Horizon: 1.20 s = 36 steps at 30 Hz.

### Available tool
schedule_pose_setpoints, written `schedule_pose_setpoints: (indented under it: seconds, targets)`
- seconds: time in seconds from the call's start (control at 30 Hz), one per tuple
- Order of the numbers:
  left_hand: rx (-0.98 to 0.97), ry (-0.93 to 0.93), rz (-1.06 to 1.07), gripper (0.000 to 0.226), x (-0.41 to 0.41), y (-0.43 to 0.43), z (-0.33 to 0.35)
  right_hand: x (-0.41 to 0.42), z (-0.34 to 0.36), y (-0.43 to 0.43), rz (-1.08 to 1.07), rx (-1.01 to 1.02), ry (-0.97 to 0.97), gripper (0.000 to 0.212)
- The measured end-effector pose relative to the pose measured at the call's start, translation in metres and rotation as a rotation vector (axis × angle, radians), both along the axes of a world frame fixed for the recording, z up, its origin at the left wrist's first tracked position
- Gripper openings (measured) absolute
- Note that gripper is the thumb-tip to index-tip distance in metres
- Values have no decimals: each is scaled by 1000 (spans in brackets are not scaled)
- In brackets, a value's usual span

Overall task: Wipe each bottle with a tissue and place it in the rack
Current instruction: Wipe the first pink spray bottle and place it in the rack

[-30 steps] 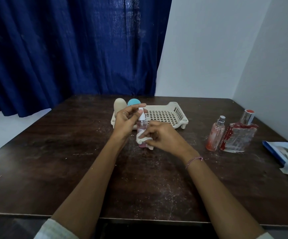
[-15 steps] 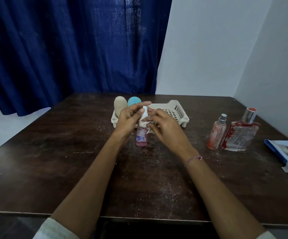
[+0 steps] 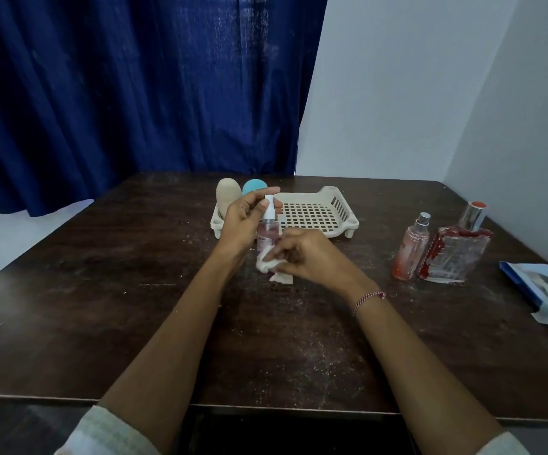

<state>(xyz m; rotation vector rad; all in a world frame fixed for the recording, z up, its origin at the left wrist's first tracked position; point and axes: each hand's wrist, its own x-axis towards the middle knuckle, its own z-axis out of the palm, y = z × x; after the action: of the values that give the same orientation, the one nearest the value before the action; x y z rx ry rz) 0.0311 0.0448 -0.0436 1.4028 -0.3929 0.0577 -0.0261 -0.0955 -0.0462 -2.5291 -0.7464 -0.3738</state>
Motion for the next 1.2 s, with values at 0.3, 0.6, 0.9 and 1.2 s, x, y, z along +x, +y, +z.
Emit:
schedule_pose_setpoints:
  seconds: [0.3, 0.6, 0.9, 1.2]
  targets:
    - [17, -39, -53, 26, -2, -3, -2, 4, 0, 2, -105, 205, -284, 23]
    - [-15, 14, -2, 22, -6, -7, -4, 5, -8, 4, 87, -46, -10, 23]
    - [55, 9, -21, 21, -3, -7, -6, 6, -6, 5, -82, 224, -328, 22]
    - [5, 9, -51, 22, -3, -5, -8, 11, -9, 2, -115, 294, -285, 22]
